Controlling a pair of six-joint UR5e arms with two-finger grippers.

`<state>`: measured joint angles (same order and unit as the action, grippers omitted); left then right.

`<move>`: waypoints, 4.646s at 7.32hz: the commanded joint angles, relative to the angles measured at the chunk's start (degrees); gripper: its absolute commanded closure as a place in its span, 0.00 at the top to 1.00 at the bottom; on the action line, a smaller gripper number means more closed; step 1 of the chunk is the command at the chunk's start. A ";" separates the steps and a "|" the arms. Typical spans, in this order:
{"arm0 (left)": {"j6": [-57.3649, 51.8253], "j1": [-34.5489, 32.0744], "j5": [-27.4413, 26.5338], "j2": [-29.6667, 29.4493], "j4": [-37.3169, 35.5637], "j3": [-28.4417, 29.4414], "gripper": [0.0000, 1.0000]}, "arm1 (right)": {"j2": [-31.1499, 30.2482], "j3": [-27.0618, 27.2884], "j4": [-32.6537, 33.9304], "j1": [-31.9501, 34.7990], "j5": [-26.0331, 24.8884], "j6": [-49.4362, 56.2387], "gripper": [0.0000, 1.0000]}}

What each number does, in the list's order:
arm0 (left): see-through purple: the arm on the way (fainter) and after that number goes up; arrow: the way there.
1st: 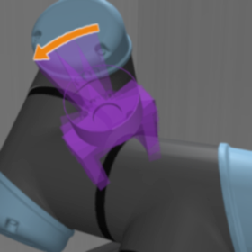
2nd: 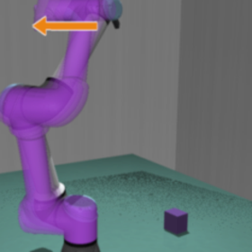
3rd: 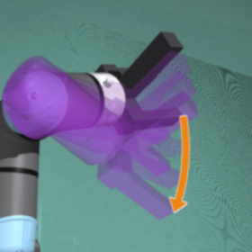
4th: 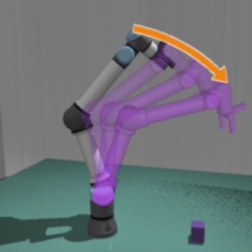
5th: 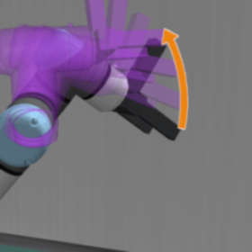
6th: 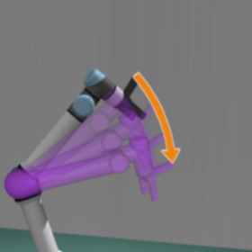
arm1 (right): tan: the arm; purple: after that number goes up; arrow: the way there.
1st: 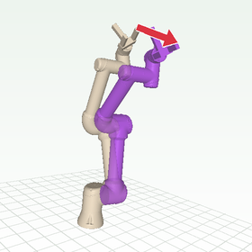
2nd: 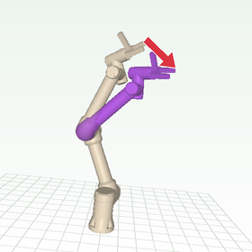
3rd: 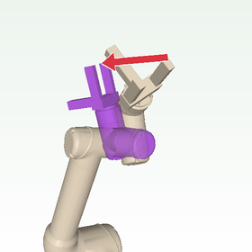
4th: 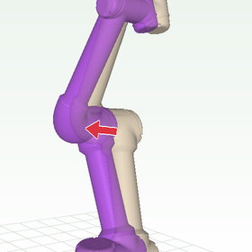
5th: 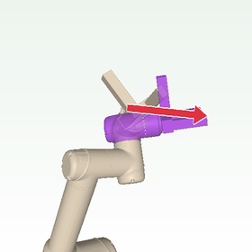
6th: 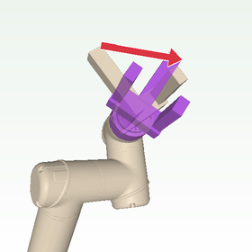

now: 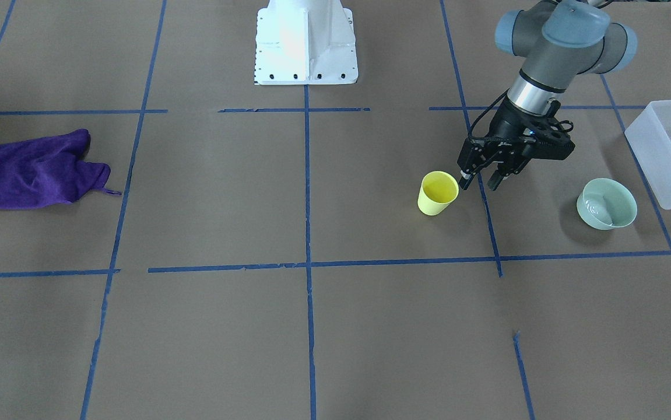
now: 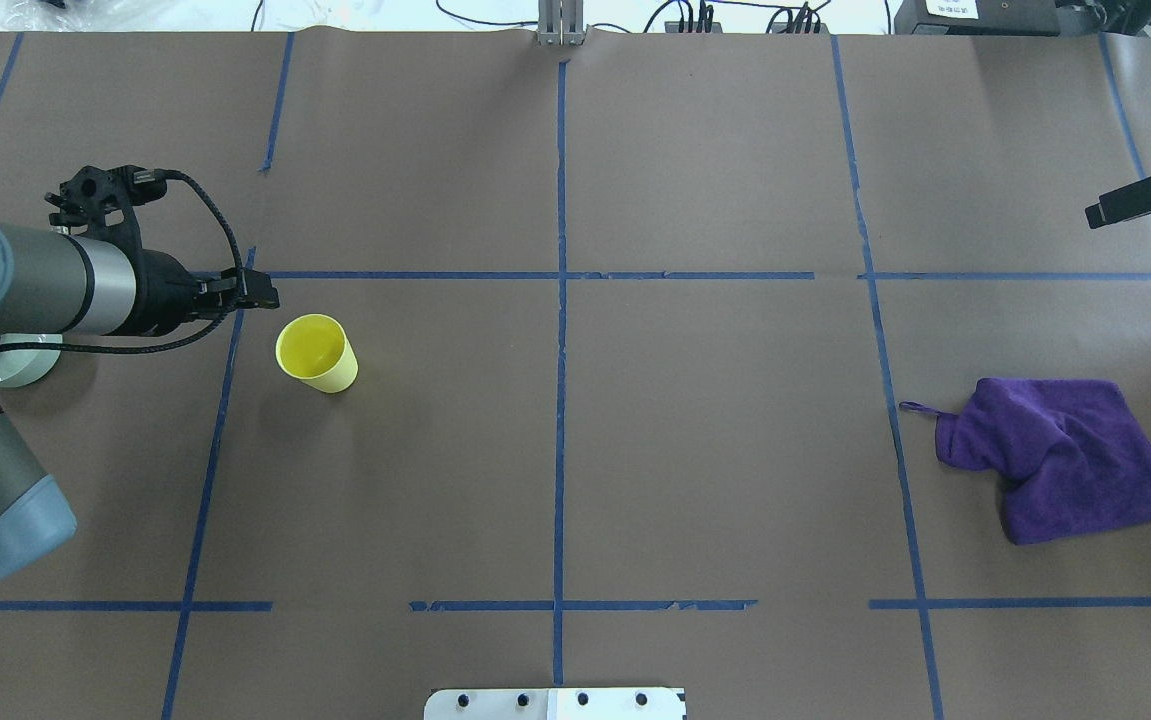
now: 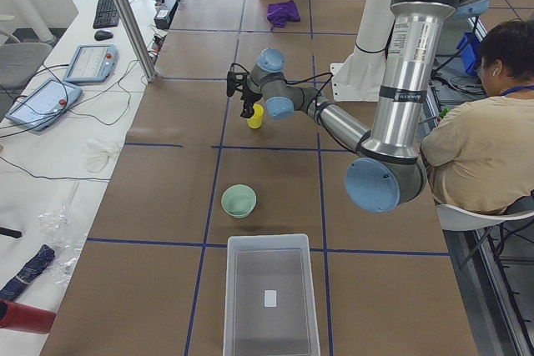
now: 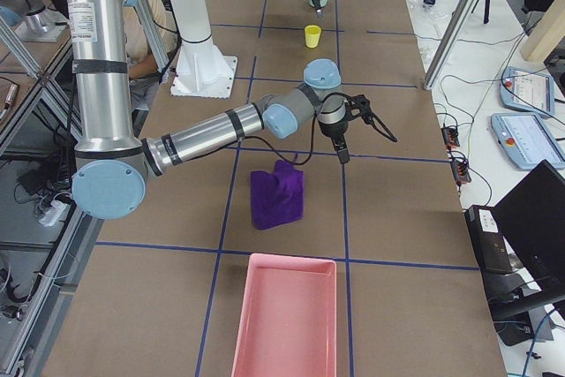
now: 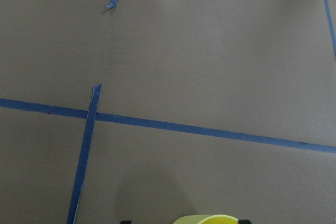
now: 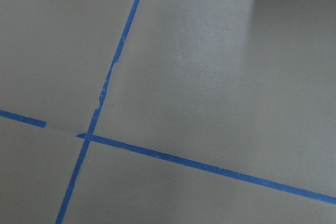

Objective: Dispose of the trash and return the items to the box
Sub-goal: 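Reach the left gripper toward the yellow cup and grasp it, then lift the yellow cup with the left gripper and carry it off the table, then drop the yellow cup with the left gripper and withdraw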

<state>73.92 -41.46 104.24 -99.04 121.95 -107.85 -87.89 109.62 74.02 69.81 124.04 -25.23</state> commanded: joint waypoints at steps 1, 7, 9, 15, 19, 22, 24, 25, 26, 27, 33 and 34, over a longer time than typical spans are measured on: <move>0.17 1.73 -0.79 -0.71 -0.49 1.85 0.66 | 0.00 -0.20 -0.01 -0.11 -0.37 0.10 1.00; 4.74 6.30 -3.34 -2.64 -0.49 2.91 0.00 | -0.09 -0.73 -0.01 -0.47 -2.22 0.18 1.00; -2.93 4.73 -1.68 -1.87 -0.58 -0.14 0.00 | 0.00 -0.81 -0.01 -0.82 -2.22 0.10 1.00; -57.97 -28.74 21.36 16.36 -4.80 -5.44 0.00 | -0.01 -0.73 -0.01 -1.78 -3.45 0.01 1.00; -87.69 -46.32 31.10 28.08 1.25 5.71 0.00 | -0.09 -0.64 -0.01 -1.87 -3.36 -0.08 1.00; -87.81 -46.52 33.47 34.26 17.82 14.99 0.00 | -0.09 -0.73 -0.01 -1.87 -3.80 -0.08 1.00; -87.63 -46.60 33.58 33.83 22.36 19.69 0.00 | 0.00 -0.73 -0.01 -1.87 -3.89 0.01 1.00; -87.37 -46.61 33.32 33.74 22.36 20.48 0.00 | 0.00 -0.73 -0.10 -1.87 -3.89 0.01 1.00; -87.19 -46.52 33.40 33.48 22.45 21.27 0.00 | -0.09 -0.73 -0.10 -1.87 -3.89 0.01 1.00; -87.19 -46.34 33.49 33.48 23.50 21.98 0.00 | -0.09 -0.73 -0.10 -1.87 -3.80 0.01 1.00; -87.46 -45.29 34.01 33.21 24.56 22.86 0.52 | -0.09 -0.73 -0.01 -1.87 -3.80 -0.08 1.00; -87.28 -45.29 34.02 33.12 24.65 22.86 0.52 | -0.09 -0.73 -0.01 -1.96 -3.80 -0.08 1.00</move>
<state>-13.53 -86.80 138.15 -65.85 146.51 -84.98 -87.98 108.90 74.00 67.91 120.23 -25.28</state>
